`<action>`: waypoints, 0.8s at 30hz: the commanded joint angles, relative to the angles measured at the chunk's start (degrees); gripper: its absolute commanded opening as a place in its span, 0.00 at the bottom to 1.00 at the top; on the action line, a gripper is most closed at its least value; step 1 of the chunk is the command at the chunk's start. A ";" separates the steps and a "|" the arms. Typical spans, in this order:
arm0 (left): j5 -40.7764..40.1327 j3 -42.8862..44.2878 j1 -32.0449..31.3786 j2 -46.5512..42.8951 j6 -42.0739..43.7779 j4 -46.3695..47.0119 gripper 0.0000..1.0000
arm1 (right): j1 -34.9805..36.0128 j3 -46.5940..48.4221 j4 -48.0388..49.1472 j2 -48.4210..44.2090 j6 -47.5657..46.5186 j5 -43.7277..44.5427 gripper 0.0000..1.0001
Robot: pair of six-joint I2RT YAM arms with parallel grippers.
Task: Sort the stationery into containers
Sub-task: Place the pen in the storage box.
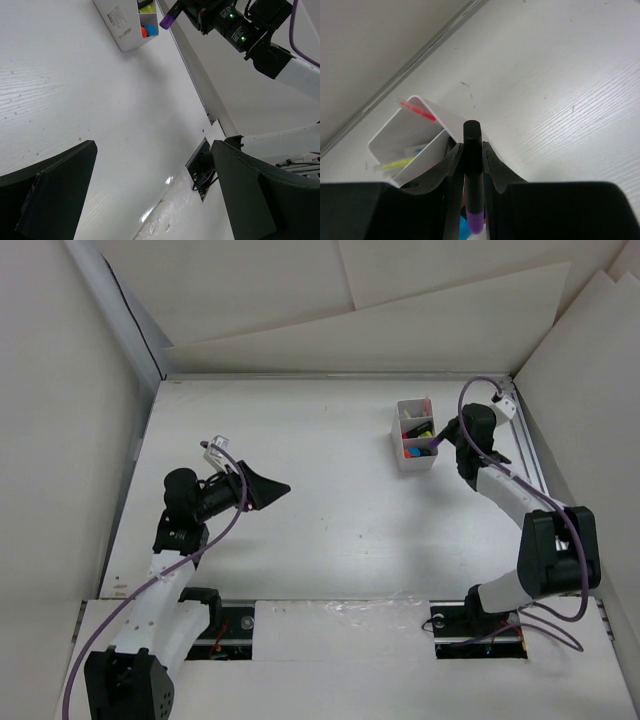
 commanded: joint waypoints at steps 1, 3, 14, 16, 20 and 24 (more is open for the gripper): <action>-0.51 1.12 -0.34 0.75 -0.64 3.87 1.00 | -0.49 4.21 0.64 1.89 -1.67 3.00 0.00; -1.03 1.12 -0.34 0.75 -0.64 4.40 1.00 | 0.57 4.74 0.12 2.77 -2.38 6.32 0.00; -5.08 0.59 -0.34 1.81 -1.17 4.40 1.00 | 6.63 8.25 -3.57 6.73 -4.58 15.20 0.00; -5.96 0.07 -0.34 1.81 -1.17 5.01 1.00 | 8.04 9.57 -4.72 8.05 -5.19 17.93 0.00; -7.19 -0.54 -0.34 2.33 -1.17 5.01 1.00 | 10.23 11.25 -7.88 9.55 -5.81 22.07 0.00; -8.25 -0.55 -0.34 2.33 -1.17 5.01 1.00 | 10.86 11.78 -9.81 10.78 -4.50 26.21 0.00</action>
